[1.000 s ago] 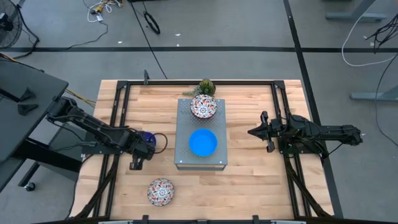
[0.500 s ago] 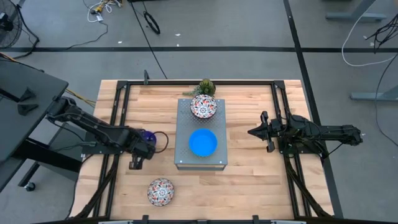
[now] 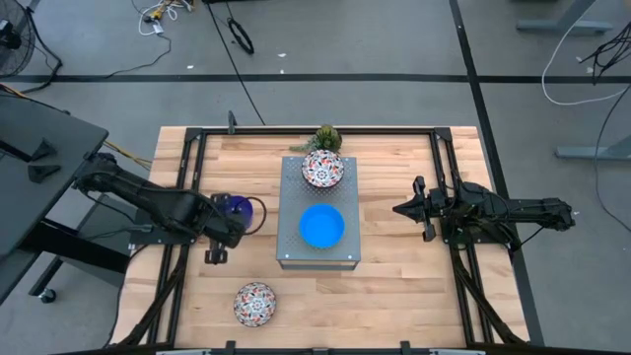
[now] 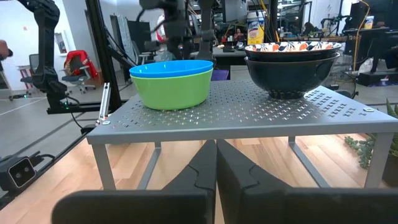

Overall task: Pick & Place Mini bowls
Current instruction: Stack the blue bowl on the light blue bowl on the shelf

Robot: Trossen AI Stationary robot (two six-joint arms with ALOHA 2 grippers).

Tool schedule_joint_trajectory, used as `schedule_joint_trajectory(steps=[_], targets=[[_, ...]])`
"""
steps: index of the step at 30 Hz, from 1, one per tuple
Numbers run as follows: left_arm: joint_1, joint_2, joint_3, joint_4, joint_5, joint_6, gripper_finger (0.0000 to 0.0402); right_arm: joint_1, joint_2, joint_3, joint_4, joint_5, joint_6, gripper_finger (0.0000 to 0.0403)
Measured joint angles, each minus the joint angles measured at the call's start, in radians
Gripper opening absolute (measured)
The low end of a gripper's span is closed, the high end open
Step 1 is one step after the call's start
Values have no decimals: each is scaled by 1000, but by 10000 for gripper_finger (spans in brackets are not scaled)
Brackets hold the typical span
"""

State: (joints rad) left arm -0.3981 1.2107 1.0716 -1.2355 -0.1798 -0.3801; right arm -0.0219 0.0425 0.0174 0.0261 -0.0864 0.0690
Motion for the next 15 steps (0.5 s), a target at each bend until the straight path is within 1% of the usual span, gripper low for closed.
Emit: schedule_joint_trajectory(steps=[6,12,15], targets=[[0,0,120,-38,-31,17,2,0,0,0,0,0,0,11],[1,0,238,-50,-73,87,2,0,0,0,0,0,0,11],[14,20,298,-56,-97,134,2,0,0,0,0,0,0,11]])
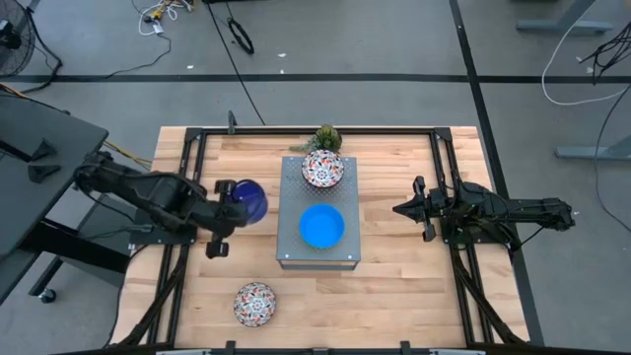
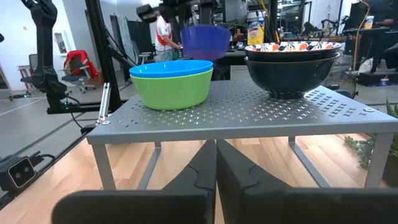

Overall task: Pick & Place Mini bowls
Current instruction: Stack the blue bowl on the light blue bowl on the shelf

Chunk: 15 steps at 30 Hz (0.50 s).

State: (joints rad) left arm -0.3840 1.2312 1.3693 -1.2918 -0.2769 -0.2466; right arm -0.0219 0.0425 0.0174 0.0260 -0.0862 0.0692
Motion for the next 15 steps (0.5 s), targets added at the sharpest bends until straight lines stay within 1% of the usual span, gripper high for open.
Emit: schedule_joint_trajectory(steps=[7,15], targets=[[30,73,147,-47,-38,114,2,0,0,0,0,0,0,11],[69,161,304,-46,-45,265,2,0,0,0,0,0,0,11]])
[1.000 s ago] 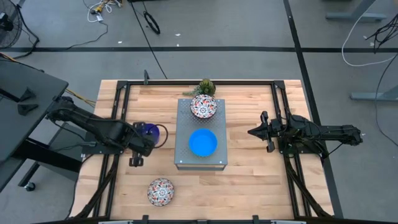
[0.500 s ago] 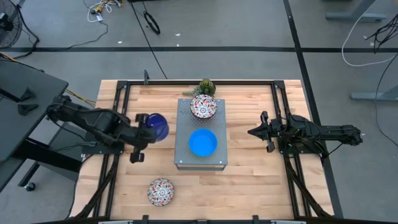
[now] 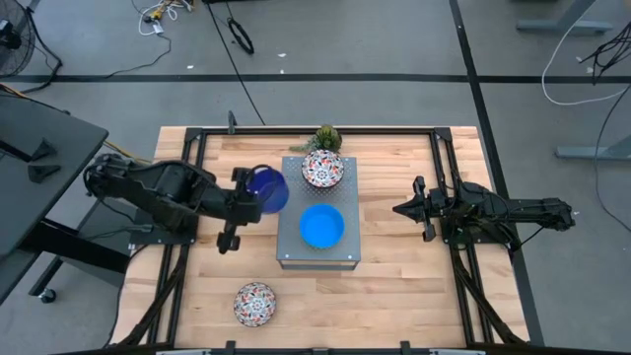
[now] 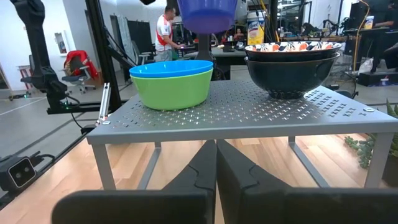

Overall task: Pick & Place Mini bowls
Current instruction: Stack the blue bowl on the light blue bowl on the shelf

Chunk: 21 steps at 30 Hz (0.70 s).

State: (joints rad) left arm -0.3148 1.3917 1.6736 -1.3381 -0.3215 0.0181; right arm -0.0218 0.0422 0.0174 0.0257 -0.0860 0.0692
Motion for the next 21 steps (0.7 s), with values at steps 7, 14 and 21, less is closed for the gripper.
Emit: schedule_joint_trajectory(steps=[7,14,21], targets=[[35,94,139,4,3,148,2,0,0,0,0,0,0,11],[78,175,231,39,3,269,2,0,0,0,0,0,0,11],[90,234,284,108,11,381,2,0,0,0,0,0,0,11]])
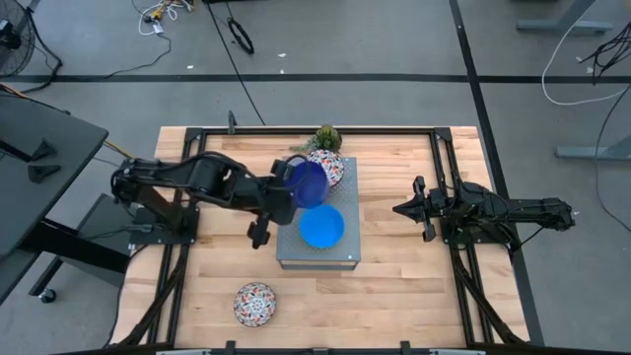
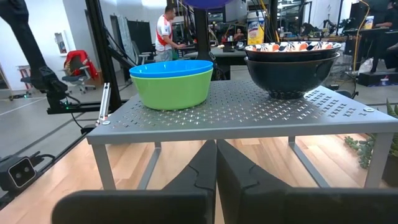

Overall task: Pick & Place Mini bowls
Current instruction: Stack the blue bowl on the light blue bowl on the shelf

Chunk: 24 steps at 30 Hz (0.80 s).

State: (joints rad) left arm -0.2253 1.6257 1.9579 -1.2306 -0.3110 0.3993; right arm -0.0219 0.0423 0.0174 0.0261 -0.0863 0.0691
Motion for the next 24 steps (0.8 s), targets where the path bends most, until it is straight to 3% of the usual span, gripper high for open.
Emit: schedule_joint_trajectory(steps=[10,24], targets=[[-3,45,1,82,53,158,2,0,0,0,0,0,0,11],[-14,99,0,68,187,400,2,0,0,0,0,0,0,11]])
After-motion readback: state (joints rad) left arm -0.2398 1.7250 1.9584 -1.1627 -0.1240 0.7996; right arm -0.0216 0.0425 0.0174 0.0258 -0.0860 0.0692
